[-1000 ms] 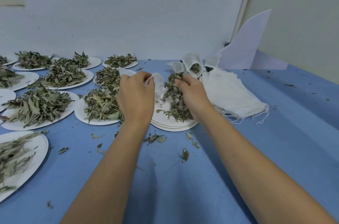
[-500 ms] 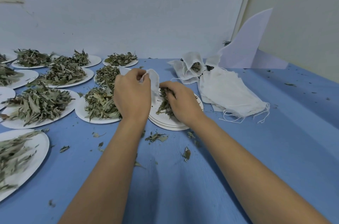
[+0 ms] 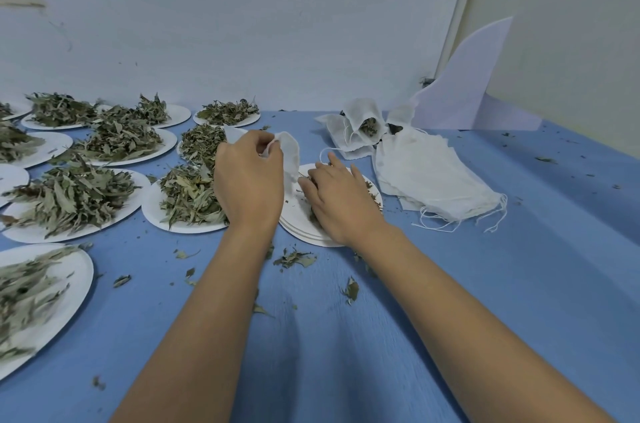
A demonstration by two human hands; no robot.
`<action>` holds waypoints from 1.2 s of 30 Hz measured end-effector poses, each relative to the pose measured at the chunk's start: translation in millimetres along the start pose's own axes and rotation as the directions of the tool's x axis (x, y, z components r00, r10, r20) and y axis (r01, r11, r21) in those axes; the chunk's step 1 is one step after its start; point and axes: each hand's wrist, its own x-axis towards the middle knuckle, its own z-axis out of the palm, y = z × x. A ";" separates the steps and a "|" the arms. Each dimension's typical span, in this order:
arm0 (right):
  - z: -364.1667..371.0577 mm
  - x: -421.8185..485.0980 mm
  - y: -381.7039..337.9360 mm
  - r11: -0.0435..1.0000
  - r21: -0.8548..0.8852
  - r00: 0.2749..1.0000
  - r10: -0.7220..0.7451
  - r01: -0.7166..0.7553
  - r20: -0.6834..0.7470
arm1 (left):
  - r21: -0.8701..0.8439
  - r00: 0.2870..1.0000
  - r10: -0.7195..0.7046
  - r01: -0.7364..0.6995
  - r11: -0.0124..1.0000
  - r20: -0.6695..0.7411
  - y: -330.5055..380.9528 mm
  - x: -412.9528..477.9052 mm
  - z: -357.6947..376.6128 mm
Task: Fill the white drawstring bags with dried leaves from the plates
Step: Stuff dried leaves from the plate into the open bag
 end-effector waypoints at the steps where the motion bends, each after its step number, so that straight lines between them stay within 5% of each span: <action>1: 0.5 -0.2 -0.6 1.000 -0.008 1.000 0.018 -0.018 0.008 | -0.002 1.000 0.000 0.000 1.000 0.001 -0.2 0.1 -0.2; 15: -5.8 -6.4 -3.5 0.989 -0.094 0.993 -0.105 0.110 0.061 | -0.007 1.000 -0.001 0.001 1.000 0.030 -1.6 0.8 1.6; 20: -8.6 -4.4 -3.2 0.984 0.178 0.996 -0.010 0.027 -0.094 | 0.029 1.000 0.013 -0.013 0.999 0.012 -2.5 0.9 4.4; 23: -17.8 -1.5 -5.6 0.840 0.542 0.958 0.174 -0.022 -0.230 | -0.026 0.999 0.042 -0.041 0.999 0.028 -4.4 0.4 6.9; 27: -27.4 4.3 -4.6 0.560 0.824 0.913 0.373 -0.081 -0.164 | -0.055 0.997 0.083 -0.082 0.995 0.008 -5.3 -3.3 10.9; 33: -33.6 5.7 -4.1 0.181 0.974 0.891 0.452 -0.134 0.039 | -0.064 0.996 0.086 -0.086 0.994 0.005 -6.6 -3.0 13.3; 36: -36.3 5.6 -1.7 0.088 0.986 0.902 0.423 -0.143 0.093 | -0.062 0.998 0.065 -0.065 0.996 0.004 -7.9 -2.1 14.7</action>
